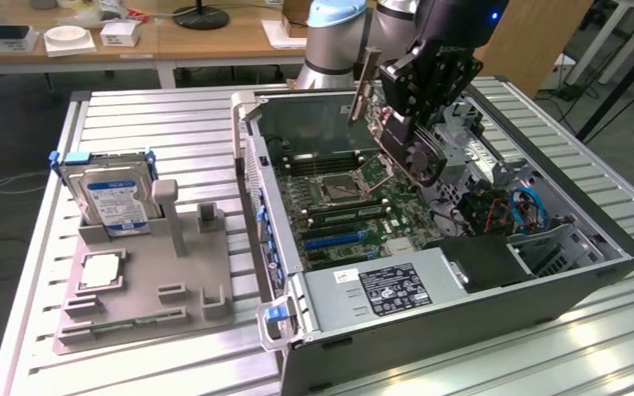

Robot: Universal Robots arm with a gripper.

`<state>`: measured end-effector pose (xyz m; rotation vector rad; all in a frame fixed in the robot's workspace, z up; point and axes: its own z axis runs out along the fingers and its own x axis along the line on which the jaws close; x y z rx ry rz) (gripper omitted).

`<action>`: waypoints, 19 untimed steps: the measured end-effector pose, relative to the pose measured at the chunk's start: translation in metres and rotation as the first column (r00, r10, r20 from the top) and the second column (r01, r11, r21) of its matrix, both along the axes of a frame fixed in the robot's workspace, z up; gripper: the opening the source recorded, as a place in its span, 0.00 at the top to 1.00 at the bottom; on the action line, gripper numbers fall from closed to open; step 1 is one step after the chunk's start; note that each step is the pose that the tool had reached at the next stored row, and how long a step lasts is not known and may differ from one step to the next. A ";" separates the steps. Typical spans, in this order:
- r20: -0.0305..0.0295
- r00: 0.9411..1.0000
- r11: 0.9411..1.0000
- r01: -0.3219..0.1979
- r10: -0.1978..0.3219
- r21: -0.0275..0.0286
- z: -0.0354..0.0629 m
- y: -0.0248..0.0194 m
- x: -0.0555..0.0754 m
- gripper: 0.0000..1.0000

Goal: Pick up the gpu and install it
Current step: 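Insert the gpu into the slot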

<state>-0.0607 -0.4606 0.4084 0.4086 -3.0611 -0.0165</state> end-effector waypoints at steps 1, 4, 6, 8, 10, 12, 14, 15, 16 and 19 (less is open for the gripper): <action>0.000 1.000 1.000 -0.009 0.009 0.000 -0.0001 0.0000 0.000 0.74; 0.000 0.999 0.999 -0.035 0.035 0.000 -0.0003 0.0000 0.000 0.74; 0.000 0.999 0.999 -0.052 0.052 0.000 -0.0004 0.0000 0.001 0.74; 0.000 0.998 0.998 -0.070 0.070 0.000 -0.0006 0.0000 0.001 0.74; 0.000 0.996 0.996 -0.087 0.087 0.000 -0.0008 0.0000 0.001 0.74; 0.000 0.995 0.995 -0.104 0.104 0.000 -0.0009 0.0000 0.001 0.74; 0.000 0.993 0.993 -0.122 0.122 0.000 -0.0011 0.0000 0.001 0.74; 0.000 0.991 0.991 -0.130 0.130 0.000 -0.0012 0.0000 0.001 0.74; 0.000 0.990 0.990 -0.139 0.139 0.000 -0.0012 0.0000 0.002 0.74; 0.000 0.986 0.986 -0.165 0.165 0.000 -0.0014 0.0000 0.002 0.74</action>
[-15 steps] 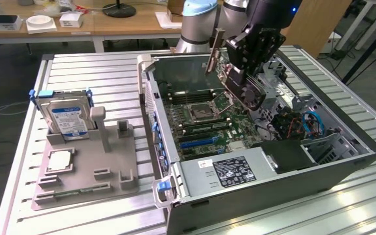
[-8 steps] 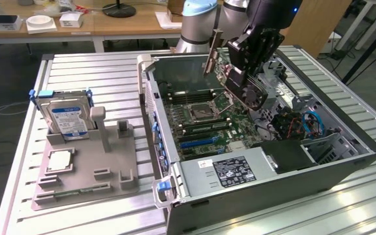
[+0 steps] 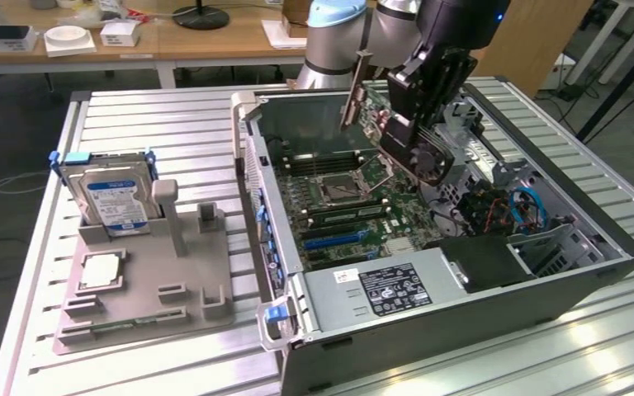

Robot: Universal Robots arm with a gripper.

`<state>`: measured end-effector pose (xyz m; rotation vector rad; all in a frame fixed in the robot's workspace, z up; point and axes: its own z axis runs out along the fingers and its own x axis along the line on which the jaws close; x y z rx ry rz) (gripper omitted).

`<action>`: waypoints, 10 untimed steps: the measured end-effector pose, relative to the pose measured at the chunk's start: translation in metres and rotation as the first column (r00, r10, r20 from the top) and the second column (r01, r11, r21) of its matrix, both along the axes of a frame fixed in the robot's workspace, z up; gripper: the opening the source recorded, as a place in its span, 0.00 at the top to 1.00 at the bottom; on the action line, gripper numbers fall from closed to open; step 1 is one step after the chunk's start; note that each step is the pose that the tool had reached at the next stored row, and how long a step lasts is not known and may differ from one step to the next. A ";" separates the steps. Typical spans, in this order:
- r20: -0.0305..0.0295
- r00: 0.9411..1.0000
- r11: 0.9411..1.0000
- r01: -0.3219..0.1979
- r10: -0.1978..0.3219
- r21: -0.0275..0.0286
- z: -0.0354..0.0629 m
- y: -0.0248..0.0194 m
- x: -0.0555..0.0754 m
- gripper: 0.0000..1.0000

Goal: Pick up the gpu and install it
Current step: 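Insert the gpu into the slot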

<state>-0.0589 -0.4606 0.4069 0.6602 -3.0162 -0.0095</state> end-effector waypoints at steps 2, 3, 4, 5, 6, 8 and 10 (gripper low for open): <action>0.000 1.000 1.000 -0.017 0.017 0.000 -0.0002 0.0000 0.000 0.74; 0.000 1.000 1.000 -0.025 0.025 0.000 -0.0002 0.0000 0.000 0.74; 0.000 0.999 0.999 -0.034 0.034 0.000 -0.0003 0.0000 0.000 0.74; 0.000 0.999 0.999 -0.042 0.042 0.000 -0.0004 0.0000 0.000 0.74; 0.000 0.999 0.999 -0.051 0.051 0.000 -0.0005 0.0000 0.001 0.74; 0.000 0.998 0.998 -0.068 0.068 0.000 -0.0006 0.0000 0.001 0.74; 0.000 0.996 0.996 -0.086 0.086 0.000 -0.0007 0.0000 0.001 0.74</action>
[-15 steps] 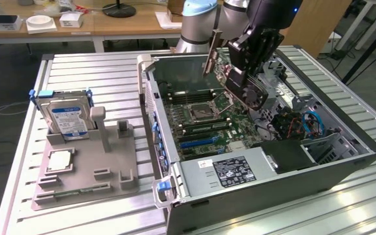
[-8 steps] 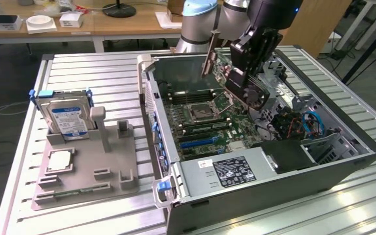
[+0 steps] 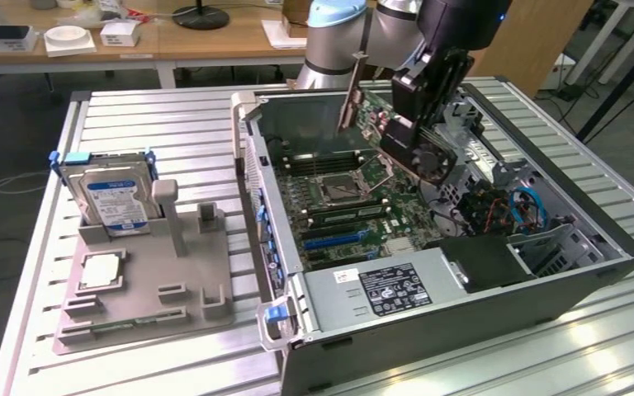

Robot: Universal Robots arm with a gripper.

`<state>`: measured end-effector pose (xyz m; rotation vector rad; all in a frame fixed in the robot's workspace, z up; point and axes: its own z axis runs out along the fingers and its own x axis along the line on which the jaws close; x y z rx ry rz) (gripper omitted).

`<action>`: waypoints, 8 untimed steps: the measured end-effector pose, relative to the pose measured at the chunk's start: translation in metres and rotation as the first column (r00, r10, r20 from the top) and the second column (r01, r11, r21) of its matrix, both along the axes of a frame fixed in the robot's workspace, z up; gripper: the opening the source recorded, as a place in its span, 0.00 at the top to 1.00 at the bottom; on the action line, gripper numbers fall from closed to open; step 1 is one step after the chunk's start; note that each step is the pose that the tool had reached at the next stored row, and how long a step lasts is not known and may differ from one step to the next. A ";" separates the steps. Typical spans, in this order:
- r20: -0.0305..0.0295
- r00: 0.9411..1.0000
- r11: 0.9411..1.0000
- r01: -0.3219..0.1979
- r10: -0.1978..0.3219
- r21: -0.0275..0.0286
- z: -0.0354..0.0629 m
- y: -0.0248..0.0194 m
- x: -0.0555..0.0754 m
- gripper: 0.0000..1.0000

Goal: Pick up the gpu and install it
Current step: 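Insert the gpu into the slot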

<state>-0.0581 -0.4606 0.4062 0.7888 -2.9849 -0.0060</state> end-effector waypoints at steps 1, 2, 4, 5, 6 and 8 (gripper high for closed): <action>0.000 1.000 1.000 -0.009 0.009 0.000 -0.0001 0.0000 0.000 0.74; 0.000 1.000 1.000 -0.018 0.018 0.000 -0.0002 0.0000 0.000 0.74; 0.000 0.999 0.999 -0.036 0.036 0.000 -0.0003 0.0000 0.000 0.74; 0.000 0.999 0.999 -0.046 0.046 0.000 -0.0004 0.0000 0.000 0.74; 0.000 0.998 0.998 -0.055 0.055 0.000 -0.0004 0.0000 0.000 0.74; 0.000 0.997 0.997 -0.075 0.075 0.000 -0.0007 0.0000 0.001 0.74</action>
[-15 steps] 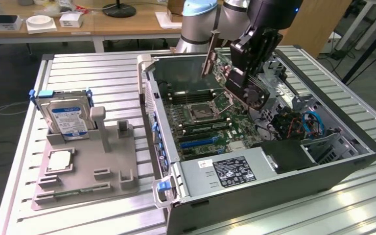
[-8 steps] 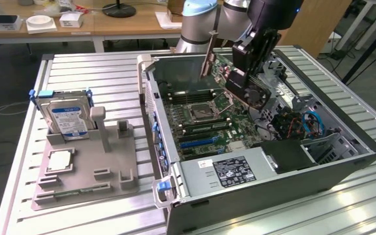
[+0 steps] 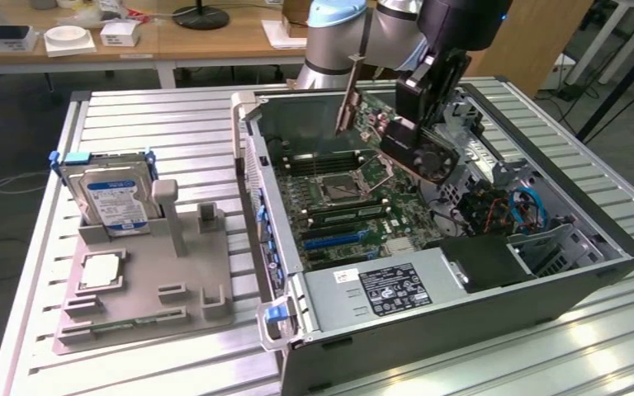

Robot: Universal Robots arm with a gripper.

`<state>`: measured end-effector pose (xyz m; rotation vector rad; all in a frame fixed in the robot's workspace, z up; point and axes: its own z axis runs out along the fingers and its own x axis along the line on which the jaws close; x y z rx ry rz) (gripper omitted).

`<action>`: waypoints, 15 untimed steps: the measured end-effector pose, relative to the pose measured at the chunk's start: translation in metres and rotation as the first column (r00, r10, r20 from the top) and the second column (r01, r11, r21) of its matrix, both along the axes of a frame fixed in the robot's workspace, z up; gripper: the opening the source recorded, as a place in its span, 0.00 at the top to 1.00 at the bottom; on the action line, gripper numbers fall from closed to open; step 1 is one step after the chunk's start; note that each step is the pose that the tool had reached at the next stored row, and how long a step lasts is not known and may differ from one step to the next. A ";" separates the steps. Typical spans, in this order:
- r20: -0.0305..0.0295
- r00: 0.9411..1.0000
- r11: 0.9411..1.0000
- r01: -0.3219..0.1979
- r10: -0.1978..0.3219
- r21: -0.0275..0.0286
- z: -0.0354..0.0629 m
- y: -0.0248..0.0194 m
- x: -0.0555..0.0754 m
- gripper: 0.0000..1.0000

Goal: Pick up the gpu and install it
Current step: 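Insert the gpu into the slot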

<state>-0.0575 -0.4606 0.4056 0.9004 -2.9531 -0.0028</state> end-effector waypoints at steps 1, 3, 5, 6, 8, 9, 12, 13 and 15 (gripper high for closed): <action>0.000 1.000 1.000 -0.010 0.010 0.000 -0.0001 0.0000 0.000 0.74; 0.000 1.000 1.000 -0.031 0.031 0.000 -0.0003 0.0000 0.000 0.74; 0.000 0.999 0.999 -0.052 0.052 0.000 -0.0005 0.0000 0.000 0.74; 0.000 0.998 0.998 -0.063 0.063 0.000 -0.0006 0.0000 0.000 0.74; 0.000 0.996 0.996 -0.085 0.085 0.000 -0.0008 0.0000 0.001 0.74; 0.000 0.995 0.995 -0.096 0.096 0.000 -0.0009 0.0000 0.001 0.74; 0.000 0.992 0.992 -0.128 0.128 0.000 -0.0013 0.0000 0.001 0.74; 0.000 0.990 0.990 -0.139 0.139 0.000 -0.0013 0.0000 0.001 0.74; 0.000 0.987 0.987 -0.161 0.161 0.000 -0.0015 0.0000 0.001 0.74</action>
